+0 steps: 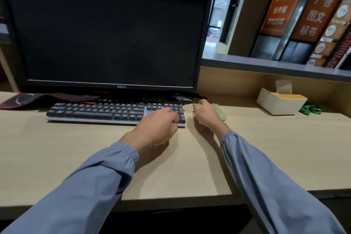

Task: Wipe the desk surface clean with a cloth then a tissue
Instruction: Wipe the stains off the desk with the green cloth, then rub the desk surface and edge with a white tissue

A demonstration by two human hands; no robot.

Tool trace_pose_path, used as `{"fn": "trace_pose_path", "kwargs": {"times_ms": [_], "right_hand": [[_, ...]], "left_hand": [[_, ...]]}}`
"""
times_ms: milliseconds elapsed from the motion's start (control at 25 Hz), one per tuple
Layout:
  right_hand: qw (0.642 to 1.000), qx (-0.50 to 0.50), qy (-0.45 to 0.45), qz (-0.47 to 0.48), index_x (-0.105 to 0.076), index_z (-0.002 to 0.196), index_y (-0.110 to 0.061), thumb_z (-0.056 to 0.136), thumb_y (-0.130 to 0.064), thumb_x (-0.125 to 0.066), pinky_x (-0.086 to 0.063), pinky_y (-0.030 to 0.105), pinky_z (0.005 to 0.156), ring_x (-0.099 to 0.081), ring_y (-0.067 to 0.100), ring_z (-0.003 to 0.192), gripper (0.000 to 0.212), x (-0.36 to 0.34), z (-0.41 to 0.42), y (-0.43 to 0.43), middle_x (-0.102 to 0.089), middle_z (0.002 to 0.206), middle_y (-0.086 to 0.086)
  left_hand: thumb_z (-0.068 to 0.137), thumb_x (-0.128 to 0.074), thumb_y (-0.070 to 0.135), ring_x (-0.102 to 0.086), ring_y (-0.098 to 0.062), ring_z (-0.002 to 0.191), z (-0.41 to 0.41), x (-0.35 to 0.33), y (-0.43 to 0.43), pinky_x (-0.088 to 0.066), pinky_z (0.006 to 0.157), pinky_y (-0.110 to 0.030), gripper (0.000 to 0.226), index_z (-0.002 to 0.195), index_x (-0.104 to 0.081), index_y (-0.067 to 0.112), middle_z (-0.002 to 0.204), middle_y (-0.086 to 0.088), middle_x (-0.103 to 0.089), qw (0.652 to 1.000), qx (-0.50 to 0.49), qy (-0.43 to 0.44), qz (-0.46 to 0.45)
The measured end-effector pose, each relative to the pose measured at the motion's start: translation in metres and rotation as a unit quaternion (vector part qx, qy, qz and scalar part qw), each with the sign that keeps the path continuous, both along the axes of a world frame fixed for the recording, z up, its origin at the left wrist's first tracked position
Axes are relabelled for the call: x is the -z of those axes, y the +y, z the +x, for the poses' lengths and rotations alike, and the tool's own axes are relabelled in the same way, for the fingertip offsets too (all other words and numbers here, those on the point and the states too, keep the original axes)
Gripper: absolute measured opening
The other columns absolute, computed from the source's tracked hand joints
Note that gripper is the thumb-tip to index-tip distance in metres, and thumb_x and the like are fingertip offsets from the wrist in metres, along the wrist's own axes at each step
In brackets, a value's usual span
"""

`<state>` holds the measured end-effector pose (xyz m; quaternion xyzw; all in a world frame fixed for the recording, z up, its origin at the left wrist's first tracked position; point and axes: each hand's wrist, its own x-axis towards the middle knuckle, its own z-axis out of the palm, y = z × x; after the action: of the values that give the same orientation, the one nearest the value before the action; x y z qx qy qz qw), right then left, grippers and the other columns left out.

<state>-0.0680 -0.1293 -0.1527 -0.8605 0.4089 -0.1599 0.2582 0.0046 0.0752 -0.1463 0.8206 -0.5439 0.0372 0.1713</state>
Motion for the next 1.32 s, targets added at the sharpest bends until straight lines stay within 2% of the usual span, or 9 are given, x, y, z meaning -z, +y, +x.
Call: {"fn": "trace_pose_path", "kwargs": {"times_ms": [120,280,360,680,840,1040,1160,1320], "right_hand": [[0.995,-0.057,-0.087,-0.005,-0.055,0.136,-0.015,0.102,-0.032,-0.044,-0.048,0.035,0.093,-0.060,0.023,0.114,0.039,-0.001,-0.019,0.045,-0.061,0.134,0.004],[0.979,-0.119,-0.161,0.024,-0.060,0.129,-0.021,0.101,-0.035,-0.049,-0.052,0.041,0.098,-0.060,0.014,0.111,0.033,-0.009,-0.019,0.103,-0.065,0.125,-0.003],[0.973,-0.146,-0.176,0.021,-0.062,0.126,-0.023,0.100,-0.035,-0.050,-0.053,0.040,0.098,-0.061,0.011,0.109,0.030,-0.010,-0.012,0.133,-0.066,0.120,-0.006],[0.945,-0.268,-0.184,0.048,-0.066,0.116,-0.023,0.100,-0.034,-0.052,-0.051,0.030,0.088,-0.062,0.007,0.101,0.023,-0.005,0.041,0.263,-0.068,0.110,-0.010],[0.928,-0.319,-0.178,0.078,-0.065,0.118,-0.022,0.100,-0.034,-0.053,-0.051,0.031,0.089,-0.061,0.009,0.102,0.025,-0.002,0.078,0.334,-0.068,0.114,-0.007],[0.910,-0.370,-0.158,0.100,-0.065,0.121,-0.021,0.101,-0.031,-0.054,-0.052,0.035,0.095,-0.061,0.010,0.104,0.025,-0.002,0.125,0.410,-0.067,0.117,-0.006],[0.896,-0.404,-0.141,0.117,-0.063,0.124,-0.020,0.101,-0.031,-0.055,-0.051,0.035,0.098,-0.060,0.013,0.109,0.027,-0.003,0.151,0.451,-0.066,0.122,-0.004],[0.880,-0.437,-0.130,0.133,-0.058,0.131,-0.019,0.099,-0.032,-0.058,-0.050,0.036,0.101,-0.060,0.014,0.112,0.034,-0.002,0.182,0.490,-0.064,0.127,-0.002]], "left_hand": [[0.105,-0.046,0.034,-0.061,-0.019,0.114,0.006,0.000,0.028,-0.052,0.092,-0.043,0.032,0.131,-0.063,0.027,0.128,0.007,-0.059,0.999,-0.027,0.012,-0.022],[0.103,-0.049,0.036,-0.060,-0.019,0.121,0.020,0.004,0.072,-0.051,0.100,-0.045,0.035,0.135,-0.061,0.029,0.135,0.006,-0.059,0.996,-0.073,0.021,-0.035],[0.103,-0.051,0.036,-0.059,-0.017,0.123,0.028,0.008,0.100,-0.050,0.102,-0.044,0.035,0.136,-0.060,0.028,0.136,0.006,-0.059,0.994,-0.099,0.024,-0.047],[0.103,-0.057,0.038,-0.060,-0.005,0.103,0.058,0.020,0.239,-0.056,0.093,-0.036,0.026,0.127,-0.064,0.032,0.125,0.012,-0.062,0.969,-0.216,0.055,-0.104],[0.103,-0.056,0.035,-0.061,-0.010,0.105,0.080,0.019,0.315,-0.054,0.097,-0.041,0.026,0.126,-0.065,0.029,0.126,0.007,-0.063,0.957,-0.270,0.047,-0.097],[0.102,-0.058,0.033,-0.061,-0.009,0.100,0.103,0.023,0.386,-0.053,0.095,-0.035,0.023,0.122,-0.067,0.027,0.119,0.007,-0.064,0.936,-0.324,0.057,-0.125],[0.100,-0.060,0.029,-0.063,-0.010,0.093,0.117,0.029,0.427,-0.052,0.089,-0.034,0.016,0.112,-0.069,0.026,0.109,0.006,-0.067,0.911,-0.359,0.083,-0.187],[0.098,-0.061,0.023,-0.064,-0.017,0.092,0.137,0.035,0.466,-0.047,0.083,-0.033,0.011,0.104,-0.070,0.019,0.106,-0.002,-0.070,0.852,-0.432,0.104,-0.276]]}}
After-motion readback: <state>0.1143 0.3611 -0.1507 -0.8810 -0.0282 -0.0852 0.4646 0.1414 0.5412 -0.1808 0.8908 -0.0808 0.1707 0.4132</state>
